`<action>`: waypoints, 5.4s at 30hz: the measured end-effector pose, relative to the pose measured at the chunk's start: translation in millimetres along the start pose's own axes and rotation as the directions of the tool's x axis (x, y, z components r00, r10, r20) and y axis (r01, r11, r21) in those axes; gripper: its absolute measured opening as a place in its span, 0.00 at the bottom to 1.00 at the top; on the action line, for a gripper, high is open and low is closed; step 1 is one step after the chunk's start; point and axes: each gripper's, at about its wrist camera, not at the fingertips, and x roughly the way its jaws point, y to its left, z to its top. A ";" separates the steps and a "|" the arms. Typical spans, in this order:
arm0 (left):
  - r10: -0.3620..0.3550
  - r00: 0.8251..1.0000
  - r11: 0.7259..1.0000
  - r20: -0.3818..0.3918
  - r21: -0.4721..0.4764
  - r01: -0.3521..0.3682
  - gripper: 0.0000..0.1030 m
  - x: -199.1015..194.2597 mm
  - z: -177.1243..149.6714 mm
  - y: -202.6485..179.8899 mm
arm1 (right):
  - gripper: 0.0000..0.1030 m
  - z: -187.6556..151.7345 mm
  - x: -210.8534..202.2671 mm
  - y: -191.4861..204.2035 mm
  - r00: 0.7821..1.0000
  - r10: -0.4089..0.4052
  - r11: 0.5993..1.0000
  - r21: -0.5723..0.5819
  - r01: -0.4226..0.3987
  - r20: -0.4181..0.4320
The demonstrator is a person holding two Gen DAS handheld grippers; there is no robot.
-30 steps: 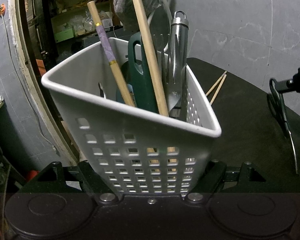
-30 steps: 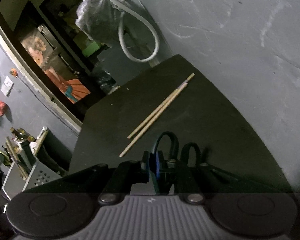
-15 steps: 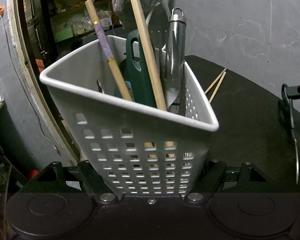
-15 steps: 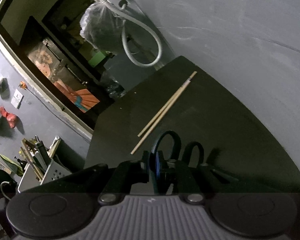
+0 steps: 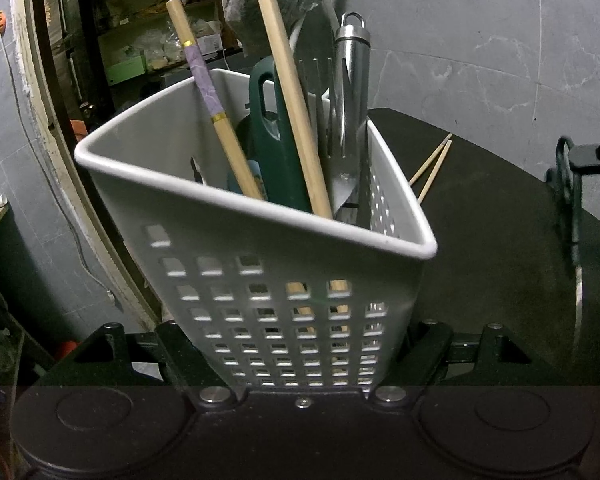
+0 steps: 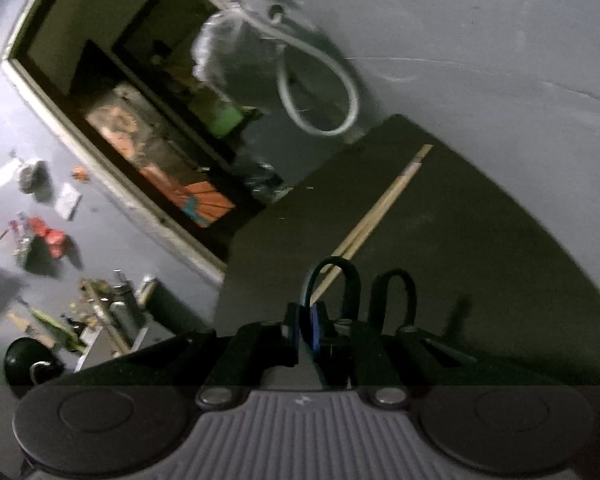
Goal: Organize utensils
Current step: 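Lift the scissors with the right gripper, blades hanging down, then carry the scissors with the right gripper up over the white caddy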
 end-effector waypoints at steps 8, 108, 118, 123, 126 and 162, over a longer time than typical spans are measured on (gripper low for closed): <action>0.001 1.000 1.000 -0.005 0.010 -0.001 0.78 0.4 -1.3 -0.5 | 0.08 -11.9 -1.9 -23.4 0.998 -0.049 0.998 0.047 0.050 -0.030; -0.039 0.999 0.999 0.010 -0.014 0.039 0.79 2.2 -12.4 15.0 | 0.30 -54.8 128.0 96.0 0.827 -0.429 0.745 -0.660 0.097 -0.362; -0.037 0.999 0.999 0.011 -0.010 0.038 0.79 3.0 -11.7 14.1 | 0.31 -40.8 73.8 93.5 0.938 -0.288 0.820 -0.556 0.136 -0.195; -0.040 0.999 0.999 0.010 -0.004 0.040 0.79 3.8 -10.9 14.0 | 0.31 -36.5 43.2 97.6 0.972 -0.227 0.841 -0.515 0.164 -0.061; -0.041 0.999 0.999 0.010 0.002 0.041 0.79 4.7 -9.8 13.8 | 0.31 -34.9 28.1 101.9 0.979 -0.203 0.840 -0.510 0.185 0.020; -0.061 0.998 0.998 0.014 0.034 0.060 0.80 3.8 -9.7 14.8 | 0.31 -46.6 -9.6 131.7 0.954 -0.169 0.811 -0.516 0.277 0.246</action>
